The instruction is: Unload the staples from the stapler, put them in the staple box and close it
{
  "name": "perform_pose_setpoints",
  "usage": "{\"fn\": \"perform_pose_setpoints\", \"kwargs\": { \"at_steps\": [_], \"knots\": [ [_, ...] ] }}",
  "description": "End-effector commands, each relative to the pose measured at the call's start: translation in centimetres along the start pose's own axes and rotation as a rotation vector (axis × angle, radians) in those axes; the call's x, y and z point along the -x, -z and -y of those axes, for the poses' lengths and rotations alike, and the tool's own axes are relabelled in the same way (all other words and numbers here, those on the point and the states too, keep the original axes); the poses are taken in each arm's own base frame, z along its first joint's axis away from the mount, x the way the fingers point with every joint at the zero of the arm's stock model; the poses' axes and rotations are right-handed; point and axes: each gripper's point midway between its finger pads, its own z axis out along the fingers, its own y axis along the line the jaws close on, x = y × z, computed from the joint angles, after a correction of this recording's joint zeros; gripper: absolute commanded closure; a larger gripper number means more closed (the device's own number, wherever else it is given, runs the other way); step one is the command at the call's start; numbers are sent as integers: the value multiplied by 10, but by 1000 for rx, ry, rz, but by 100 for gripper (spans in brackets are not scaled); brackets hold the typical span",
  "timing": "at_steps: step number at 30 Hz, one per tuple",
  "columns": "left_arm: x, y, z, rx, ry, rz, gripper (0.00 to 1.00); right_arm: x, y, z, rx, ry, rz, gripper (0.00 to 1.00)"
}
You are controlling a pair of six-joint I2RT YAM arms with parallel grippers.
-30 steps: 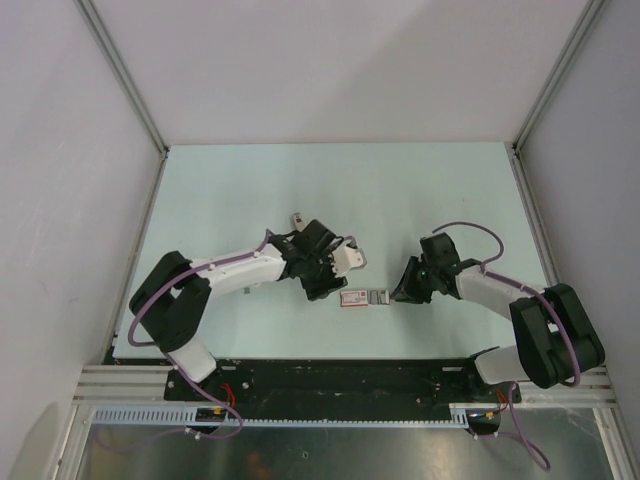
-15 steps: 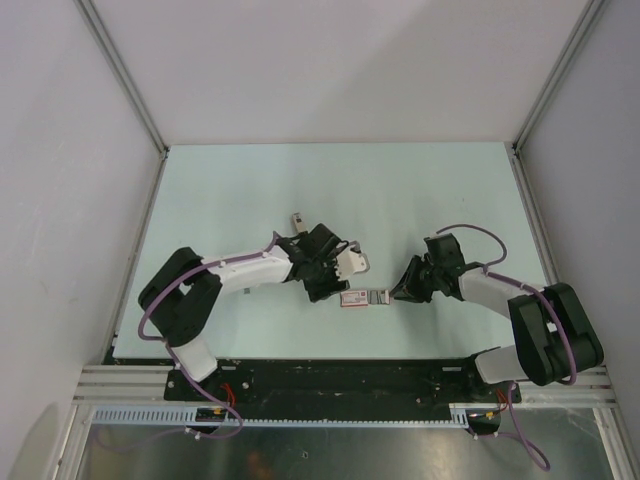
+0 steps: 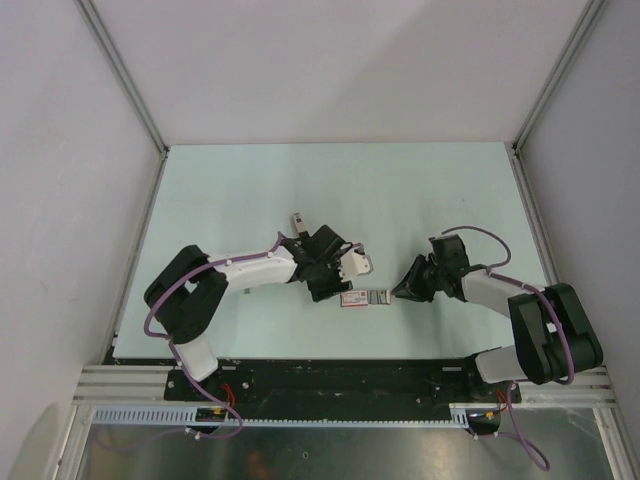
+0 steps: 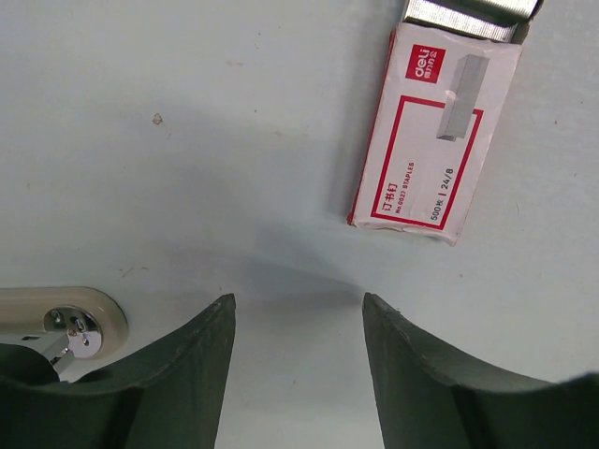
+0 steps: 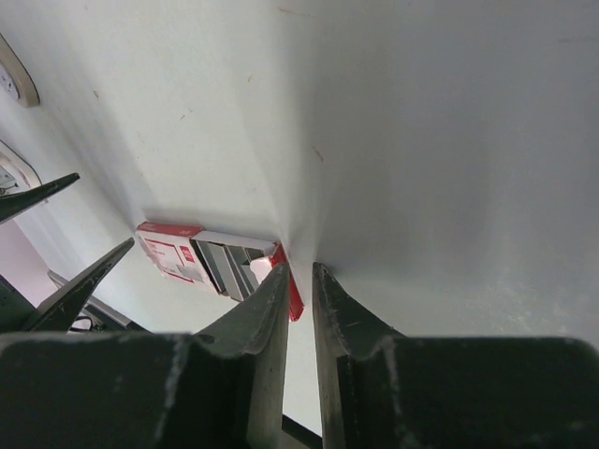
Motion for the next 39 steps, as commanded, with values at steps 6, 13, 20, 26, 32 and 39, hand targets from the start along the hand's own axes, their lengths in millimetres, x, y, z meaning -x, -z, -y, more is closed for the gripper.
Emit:
{"fn": "perform_pose_setpoints", "kwargs": {
  "at_steps": [6, 13, 20, 26, 32, 39],
  "knots": [
    [17, 1, -9, 34, -33, 39, 39, 0, 5, -1, 50, -33, 14, 76],
    [17, 0, -9, 31, -31, 38, 39, -2, 6, -6, 81, -39, 9, 73],
    [21, -2, -9, 31, -34, 40, 39, -4, 7, -9, 98, -36, 6, 71],
    [24, -4, -10, 30, -38, 40, 39, -5, 4, -6, 93, -45, -5, 75],
    [27, -6, -11, 30, -48, 41, 39, 0, 0, -15, 132, -37, 9, 80],
    [35, -7, -13, 34, -65, 49, 39, -4, -4, -23, 148, -22, -3, 88]
  ]
}}
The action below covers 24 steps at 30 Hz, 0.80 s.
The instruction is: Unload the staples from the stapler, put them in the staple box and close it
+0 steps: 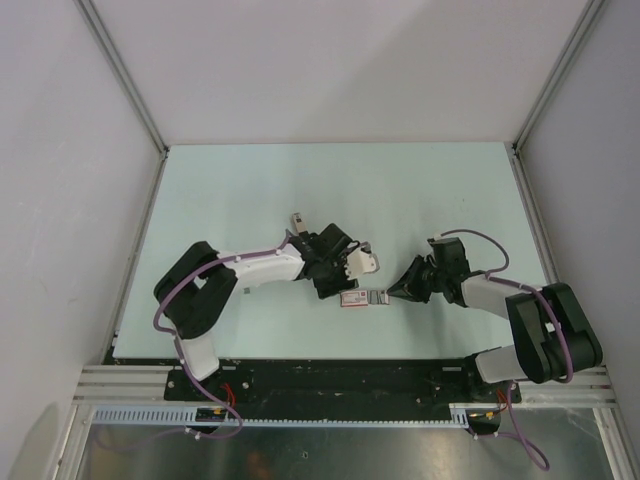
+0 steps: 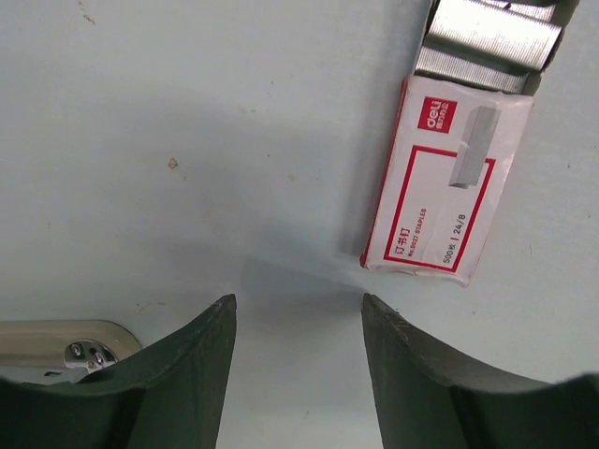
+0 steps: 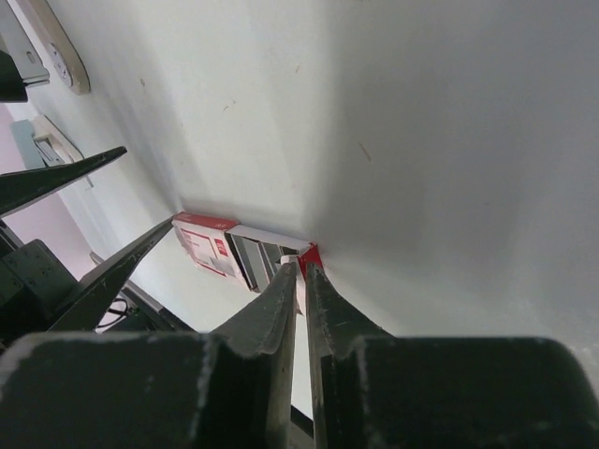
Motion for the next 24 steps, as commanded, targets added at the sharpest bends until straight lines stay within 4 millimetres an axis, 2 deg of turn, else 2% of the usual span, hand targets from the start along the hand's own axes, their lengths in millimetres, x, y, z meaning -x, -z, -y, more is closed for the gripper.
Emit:
{"fn": "perform_pose_setpoints", "kwargs": {
  "at_steps": [1, 11, 24],
  "knots": [
    [23, 2, -8, 24, -46, 48, 39, -2, -4, -10, 38, 13, -7, 88],
    [26, 4, -1, 14, -64, 58, 39, -14, -13, -16, 37, 28, -30, 91],
    [27, 5, 2, 16, -69, 58, 39, -31, -30, -45, 95, 37, -61, 91]
  ]
}}
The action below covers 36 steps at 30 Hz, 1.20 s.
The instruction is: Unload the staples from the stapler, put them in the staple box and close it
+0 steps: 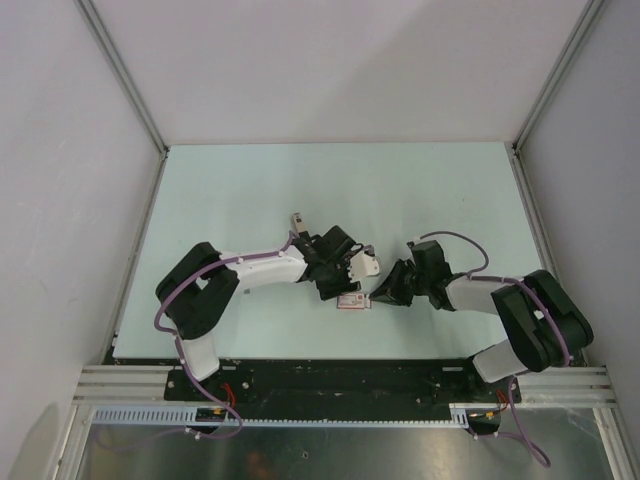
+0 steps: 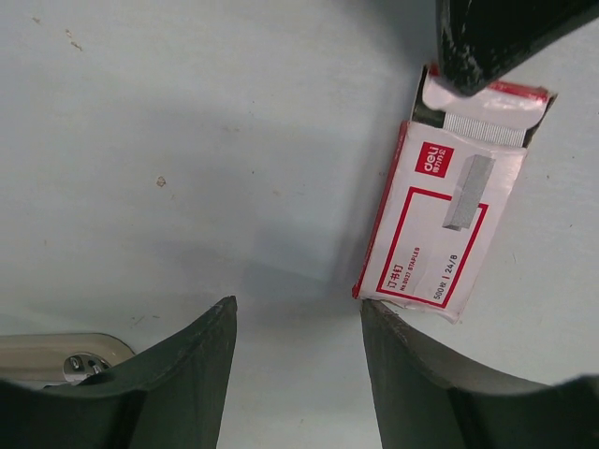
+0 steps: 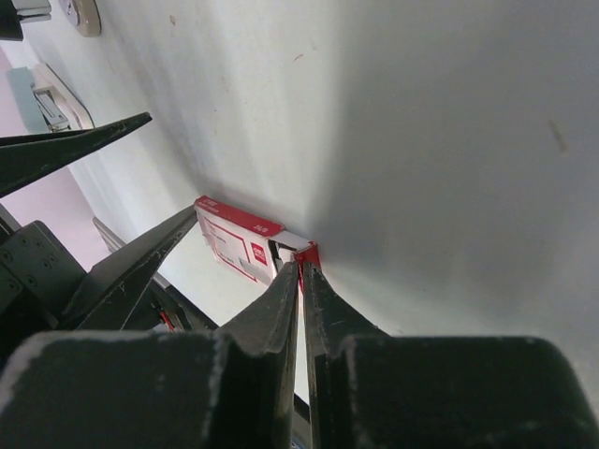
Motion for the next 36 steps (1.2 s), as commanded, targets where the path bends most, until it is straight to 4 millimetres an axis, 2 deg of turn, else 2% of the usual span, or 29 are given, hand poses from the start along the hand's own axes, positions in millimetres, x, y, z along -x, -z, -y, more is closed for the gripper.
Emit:
{"fn": "perform_pose_setpoints", "kwargs": {
  "at_steps": [1, 6, 13, 19, 23, 26, 28, 29, 30, 32, 36],
  "knots": [
    [20, 7, -3, 17, -37, 56, 40, 3, -8, -19, 42, 0, 15, 90],
    [21, 8, -2, 19, -42, 57, 40, -1, -15, -30, 66, -1, 8, 88],
    [19, 9, 0, 19, -46, 56, 40, -6, -17, -31, 61, 7, -6, 86],
    [21, 14, 1, 23, -39, 66, 40, -5, -8, -31, 67, 21, -16, 72],
    [22, 32, -6, 59, -37, 77, 39, 5, 7, -27, 39, 43, 9, 62],
    [25, 60, -20, 117, -6, 91, 31, 16, 20, -22, -16, 88, 41, 45],
    [29, 86, -33, 164, 29, 117, 15, 21, 28, -22, -57, 129, 54, 28],
    [31, 103, -39, 188, 53, 140, 8, 25, 32, -23, -70, 150, 64, 17],
    [33, 120, -46, 211, 77, 169, 4, 29, 36, -28, -76, 173, 78, 9],
    [35, 160, -61, 276, 124, 236, 2, 42, 46, -40, -84, 223, 126, 3],
    [18, 231, -86, 438, 218, 338, 1, 64, 61, -69, -95, 309, 192, 1]
  ]
}}
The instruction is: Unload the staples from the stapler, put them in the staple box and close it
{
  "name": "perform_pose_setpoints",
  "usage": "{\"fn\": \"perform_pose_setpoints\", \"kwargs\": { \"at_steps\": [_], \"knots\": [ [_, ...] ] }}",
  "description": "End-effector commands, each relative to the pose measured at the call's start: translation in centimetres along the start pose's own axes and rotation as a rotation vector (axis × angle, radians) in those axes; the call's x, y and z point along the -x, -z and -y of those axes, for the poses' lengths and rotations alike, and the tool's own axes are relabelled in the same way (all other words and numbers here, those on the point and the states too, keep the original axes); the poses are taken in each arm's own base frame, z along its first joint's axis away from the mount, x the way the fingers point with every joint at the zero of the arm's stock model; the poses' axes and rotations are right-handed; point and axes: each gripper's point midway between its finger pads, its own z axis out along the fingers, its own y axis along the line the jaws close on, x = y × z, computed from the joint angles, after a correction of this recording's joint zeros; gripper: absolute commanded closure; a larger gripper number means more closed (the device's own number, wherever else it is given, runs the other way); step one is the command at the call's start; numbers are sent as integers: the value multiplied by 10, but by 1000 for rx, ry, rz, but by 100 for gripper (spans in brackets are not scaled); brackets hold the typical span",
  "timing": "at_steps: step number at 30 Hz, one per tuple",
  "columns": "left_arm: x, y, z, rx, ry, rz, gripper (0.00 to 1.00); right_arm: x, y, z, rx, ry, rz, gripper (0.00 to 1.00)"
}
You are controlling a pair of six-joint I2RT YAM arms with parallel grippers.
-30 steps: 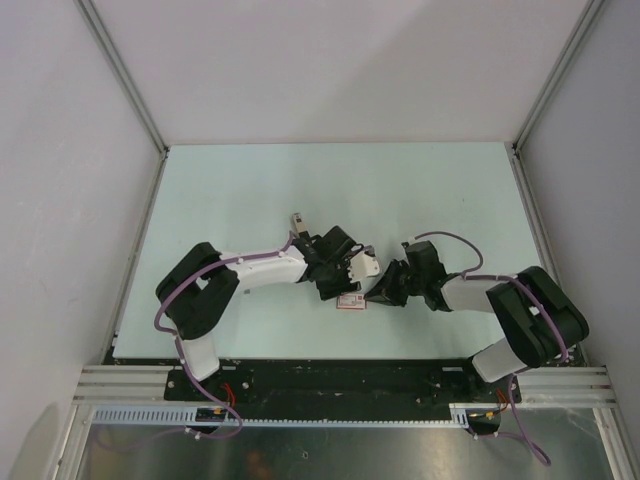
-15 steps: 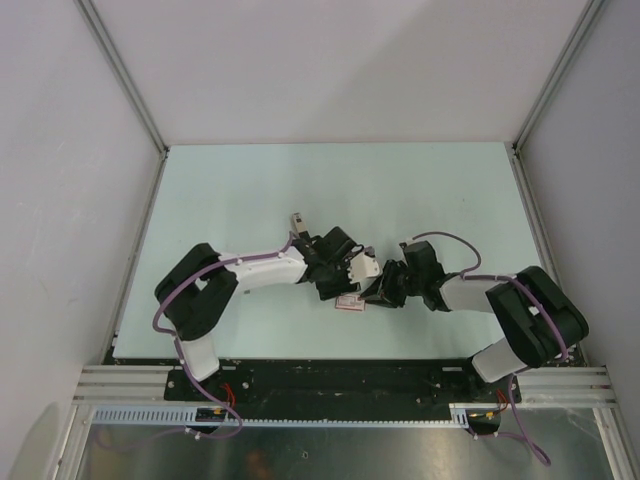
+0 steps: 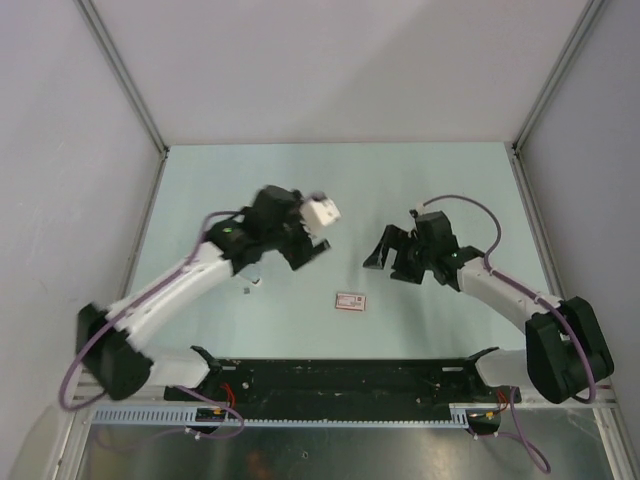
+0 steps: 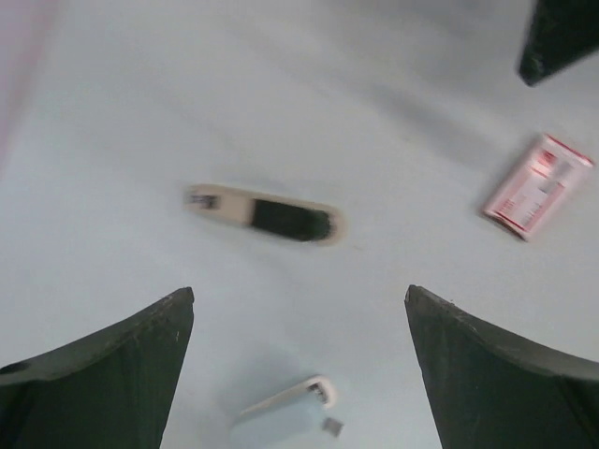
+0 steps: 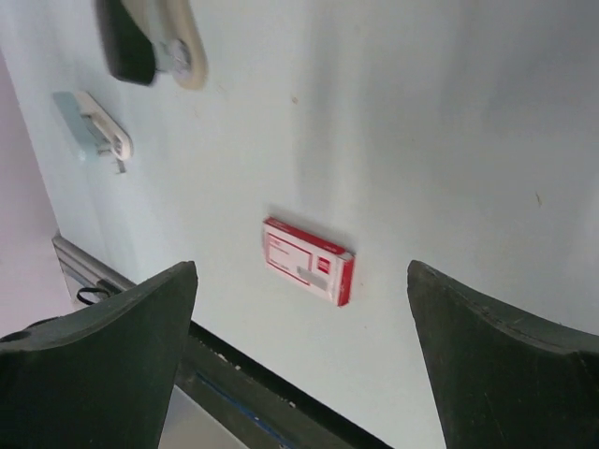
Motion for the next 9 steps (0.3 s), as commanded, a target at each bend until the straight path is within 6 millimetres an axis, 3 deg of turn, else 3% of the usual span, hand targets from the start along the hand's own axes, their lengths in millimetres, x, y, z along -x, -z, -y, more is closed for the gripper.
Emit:
{"fn": "perform_pose_setpoints", "kwargs": {
  "at_steps": [1, 4, 9],
  "knots": [
    [14, 82, -51, 206, 119, 136, 1, 34, 21, -23, -31, 135, 85, 1],
    [-2, 115, -68, 302, 196, 176, 1, 47, 28, -45, 11, 172, 120, 1],
    [-39, 146, -87, 434, 332, 187, 0, 54, 33, -77, 51, 248, 143, 0]
  ]
}}
